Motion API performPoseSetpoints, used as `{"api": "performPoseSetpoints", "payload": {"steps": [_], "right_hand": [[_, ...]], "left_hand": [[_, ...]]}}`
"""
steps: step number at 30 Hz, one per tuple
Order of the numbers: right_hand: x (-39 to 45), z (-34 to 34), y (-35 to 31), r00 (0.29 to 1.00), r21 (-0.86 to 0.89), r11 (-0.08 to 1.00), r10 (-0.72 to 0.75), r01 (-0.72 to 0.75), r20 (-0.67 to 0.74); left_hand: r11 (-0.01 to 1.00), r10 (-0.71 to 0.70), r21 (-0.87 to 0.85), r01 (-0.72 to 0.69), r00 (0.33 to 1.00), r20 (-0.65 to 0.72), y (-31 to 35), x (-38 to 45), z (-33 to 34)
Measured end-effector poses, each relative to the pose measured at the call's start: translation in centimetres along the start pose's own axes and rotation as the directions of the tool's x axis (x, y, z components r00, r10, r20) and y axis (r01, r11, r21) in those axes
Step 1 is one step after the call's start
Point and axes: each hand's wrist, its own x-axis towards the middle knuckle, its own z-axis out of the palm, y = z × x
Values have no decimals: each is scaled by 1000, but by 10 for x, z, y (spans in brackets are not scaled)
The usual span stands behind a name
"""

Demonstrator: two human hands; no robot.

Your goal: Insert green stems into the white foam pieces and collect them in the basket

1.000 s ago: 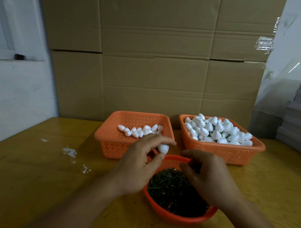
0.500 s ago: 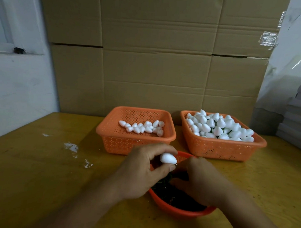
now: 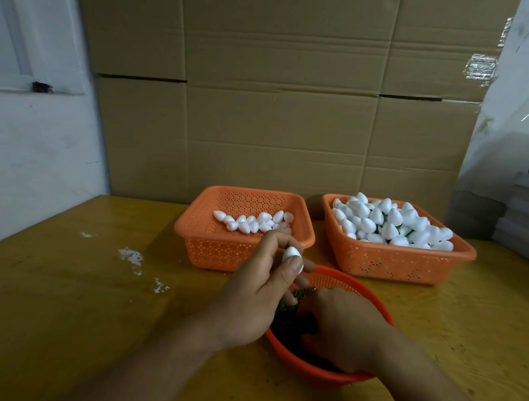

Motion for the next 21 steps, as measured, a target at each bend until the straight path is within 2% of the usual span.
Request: {"api": "performPoseSetpoints", "payload": {"steps": [2,4,7,10,14,21], "right_hand": [[0,-1,-1,1000,8,1000,7,-7,-4],[-1,-2,-1,999,8,1000,15,-15,-33],[-3,-2,-1,996,9,1000,30,-29,-81],[-5,-2,2,994,32,999,27,-23,-110],[-11,-4,6,983,159,987,5,26,-186],[-18,-7,14,951,311,950,90,6,-294]], "left_hand": [[996,-56,-69,54,998,-36,0,1,2],[970,-128,-215,111,989,-67,0,2,3],[863,-235,-469,187,971,-44,2,4,1],[745,-300,-626,230,954,-7,6,5,-1],[657,-351,-709,256,936,12,8,5,-3],[614,-412,-733,293,911,20,11,5,-7]]}}
